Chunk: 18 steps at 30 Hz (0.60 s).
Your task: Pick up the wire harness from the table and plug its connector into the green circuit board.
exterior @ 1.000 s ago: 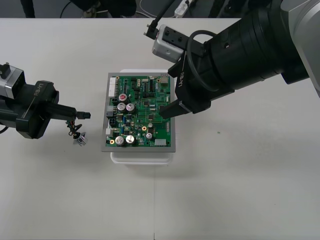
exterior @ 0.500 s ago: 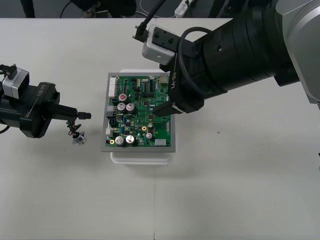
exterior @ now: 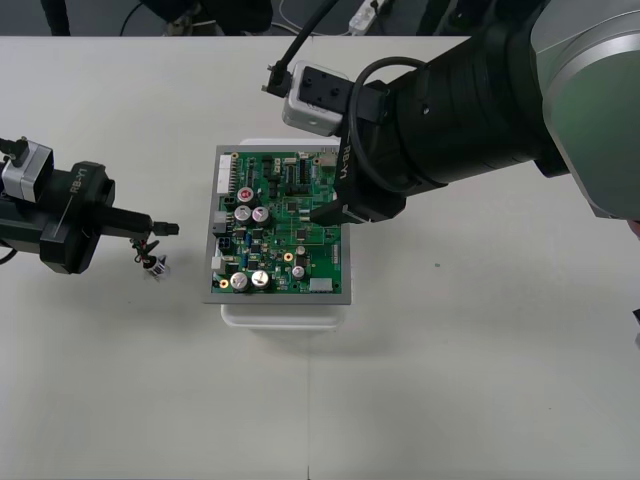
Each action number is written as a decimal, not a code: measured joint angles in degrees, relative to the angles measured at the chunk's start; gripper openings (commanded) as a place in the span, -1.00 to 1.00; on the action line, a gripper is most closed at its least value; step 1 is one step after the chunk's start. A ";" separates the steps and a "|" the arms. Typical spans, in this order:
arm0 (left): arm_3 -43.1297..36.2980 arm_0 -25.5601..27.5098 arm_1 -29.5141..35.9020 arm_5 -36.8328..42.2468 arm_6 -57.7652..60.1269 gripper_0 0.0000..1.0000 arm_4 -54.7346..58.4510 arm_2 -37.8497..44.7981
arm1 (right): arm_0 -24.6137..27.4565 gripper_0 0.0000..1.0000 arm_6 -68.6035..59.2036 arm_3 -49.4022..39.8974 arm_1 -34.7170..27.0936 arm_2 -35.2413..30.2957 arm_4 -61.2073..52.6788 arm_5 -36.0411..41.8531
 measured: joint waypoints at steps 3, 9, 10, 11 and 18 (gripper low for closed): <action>0.51 0.00 -0.11 0.00 -0.14 -1.00 -0.45 0.00 | 0.01 1.00 0.00 0.00 0.25 0.41 0.67 0.00; 0.92 0.00 -0.47 0.00 -0.93 -1.00 -0.53 0.00 | 0.01 1.00 0.00 0.00 0.96 0.44 0.93 0.00; 1.07 0.00 -0.59 0.00 -0.93 -1.00 -0.53 0.00 | 0.01 1.00 0.00 0.00 1.08 0.44 0.94 0.00; 1.27 0.00 -0.75 0.00 -0.93 -1.00 -0.53 0.00 | 0.01 1.00 0.00 0.00 1.21 0.44 0.94 0.00; 1.88 0.00 -2.20 0.00 -0.93 -1.00 -0.54 0.00 | 0.34 1.00 0.02 0.00 1.64 0.47 0.91 0.00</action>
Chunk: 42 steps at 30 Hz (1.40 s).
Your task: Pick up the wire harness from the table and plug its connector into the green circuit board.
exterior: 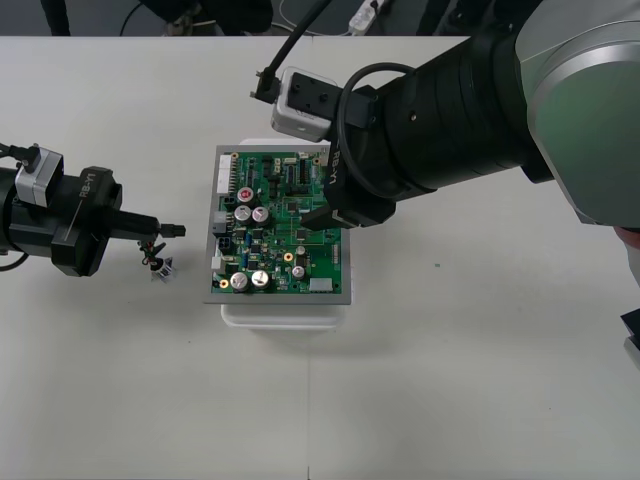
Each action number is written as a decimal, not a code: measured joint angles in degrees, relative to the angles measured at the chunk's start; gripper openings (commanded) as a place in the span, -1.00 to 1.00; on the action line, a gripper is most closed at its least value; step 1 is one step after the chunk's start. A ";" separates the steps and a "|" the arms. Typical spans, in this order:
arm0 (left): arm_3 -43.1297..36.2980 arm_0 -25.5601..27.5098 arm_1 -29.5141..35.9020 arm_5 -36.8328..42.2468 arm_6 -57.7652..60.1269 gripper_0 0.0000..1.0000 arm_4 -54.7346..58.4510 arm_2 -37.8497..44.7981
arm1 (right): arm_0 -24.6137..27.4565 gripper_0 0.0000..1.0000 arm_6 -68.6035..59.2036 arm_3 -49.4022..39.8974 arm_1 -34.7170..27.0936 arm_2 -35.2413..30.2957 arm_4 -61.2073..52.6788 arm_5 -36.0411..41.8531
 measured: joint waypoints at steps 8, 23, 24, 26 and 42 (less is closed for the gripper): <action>0.12 0.00 -0.15 0.00 -0.01 -1.00 0.10 0.00 | 1.04 1.00 0.55 0.00 0.00 0.03 -0.10 0.00; 1.38 -1.13 -0.99 0.00 -0.01 -1.00 0.49 0.00 | 1.40 1.00 2.05 0.00 -0.11 3.53 -0.05 0.00; 1.77 -1.32 -1.29 0.00 -0.01 -1.00 0.49 0.00 | 1.40 1.00 2.07 0.00 -0.16 3.57 -0.06 0.00; 2.24 -1.62 -1.80 0.00 -0.01 -1.00 0.49 0.00 | 1.41 1.00 2.45 0.00 -0.31 3.60 -0.07 0.00; 2.32 -2.91 -2.66 0.00 -0.02 -1.00 0.78 -2.21 | 1.41 1.00 5.04 -0.01 -1.24 3.71 -0.11 0.00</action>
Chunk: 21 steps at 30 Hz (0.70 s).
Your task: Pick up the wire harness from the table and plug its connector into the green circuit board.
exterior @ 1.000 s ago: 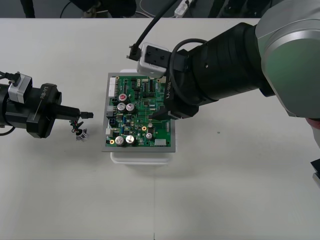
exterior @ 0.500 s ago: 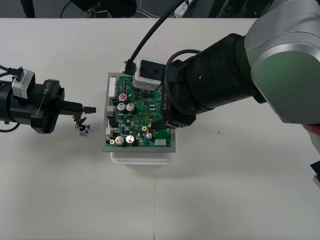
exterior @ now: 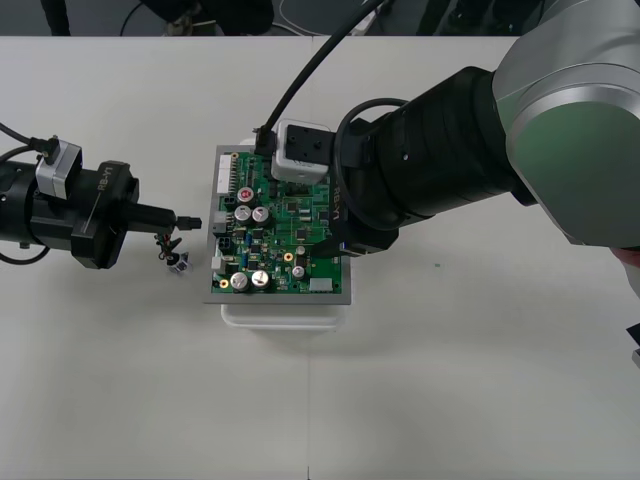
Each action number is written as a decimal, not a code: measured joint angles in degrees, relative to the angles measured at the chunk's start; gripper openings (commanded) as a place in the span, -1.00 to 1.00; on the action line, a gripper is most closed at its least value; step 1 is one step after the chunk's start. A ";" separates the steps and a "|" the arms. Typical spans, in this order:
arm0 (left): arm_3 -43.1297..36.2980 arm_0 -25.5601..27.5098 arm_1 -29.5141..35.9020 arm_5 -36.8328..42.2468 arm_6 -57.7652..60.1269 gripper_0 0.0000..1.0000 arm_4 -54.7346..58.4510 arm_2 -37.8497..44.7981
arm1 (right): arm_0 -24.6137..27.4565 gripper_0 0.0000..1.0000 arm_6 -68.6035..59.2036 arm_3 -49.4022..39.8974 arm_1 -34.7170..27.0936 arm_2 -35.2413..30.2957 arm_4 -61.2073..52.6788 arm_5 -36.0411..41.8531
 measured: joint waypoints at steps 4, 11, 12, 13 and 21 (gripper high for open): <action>-0.10 -0.43 0.00 0.00 0.00 -1.00 0.03 -0.95 | 0.00 1.00 0.00 0.00 0.00 0.12 -0.15 0.00; -0.61 -0.55 -0.03 0.00 -0.01 -1.00 0.28 -0.97 | 0.00 1.00 0.01 0.00 0.00 0.12 -0.28 0.00; -0.67 -0.56 -0.03 0.00 -0.01 -1.00 0.30 -0.97 | 0.00 1.00 0.01 0.00 0.00 0.12 -0.27 0.00; -0.71 -0.57 -0.03 0.00 -0.01 -1.00 0.31 -0.97 | 0.00 1.00 0.00 0.00 0.00 0.12 -0.27 0.00; -0.80 -0.59 -0.05 0.00 -0.02 -1.00 0.38 -0.97 | 0.00 1.00 0.00 0.00 0.01 0.13 0.38 0.00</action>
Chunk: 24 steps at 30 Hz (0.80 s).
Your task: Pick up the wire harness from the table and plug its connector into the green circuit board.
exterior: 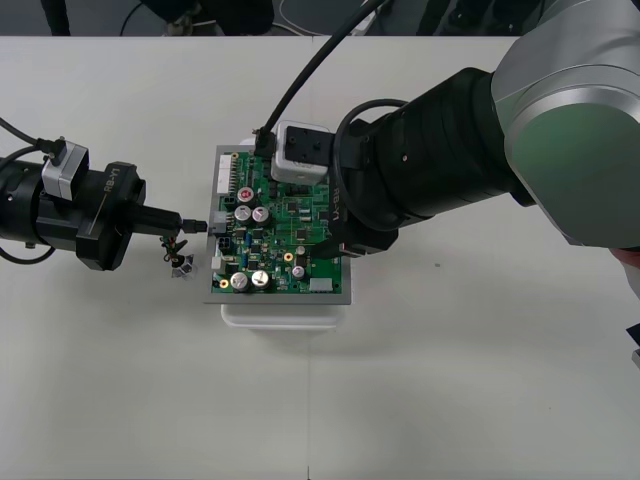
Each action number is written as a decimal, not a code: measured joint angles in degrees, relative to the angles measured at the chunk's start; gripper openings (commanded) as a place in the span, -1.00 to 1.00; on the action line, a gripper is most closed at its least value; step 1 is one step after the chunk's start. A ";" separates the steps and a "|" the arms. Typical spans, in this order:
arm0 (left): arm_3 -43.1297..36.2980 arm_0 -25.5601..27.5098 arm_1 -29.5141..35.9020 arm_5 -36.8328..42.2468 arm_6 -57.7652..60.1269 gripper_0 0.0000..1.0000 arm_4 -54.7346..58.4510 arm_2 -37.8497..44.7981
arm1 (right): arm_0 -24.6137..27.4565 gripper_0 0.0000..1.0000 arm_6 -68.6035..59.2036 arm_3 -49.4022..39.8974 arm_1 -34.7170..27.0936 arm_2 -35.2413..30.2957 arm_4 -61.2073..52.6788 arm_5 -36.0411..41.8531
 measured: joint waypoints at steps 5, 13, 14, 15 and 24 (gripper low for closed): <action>-0.01 0.00 -0.01 0.00 0.00 -1.00 0.00 0.00 | 0.00 1.00 0.00 0.02 0.00 0.00 0.17 0.00; -0.01 0.00 -0.04 0.00 0.00 -1.00 0.00 0.00 | 0.00 1.00 0.00 0.14 0.03 0.00 0.23 0.00; -0.01 0.00 -0.05 0.00 0.00 -1.00 0.00 0.00 | 0.00 1.00 0.00 0.23 0.06 0.00 0.23 0.00; -0.01 0.00 -0.08 0.00 0.00 -1.00 0.00 0.00 | -0.01 1.00 0.00 0.31 0.09 0.00 0.23 0.00; -0.01 -0.04 -0.45 0.00 0.00 -1.00 0.00 0.00 | -0.02 1.00 0.00 0.82 0.43 0.00 0.57 0.00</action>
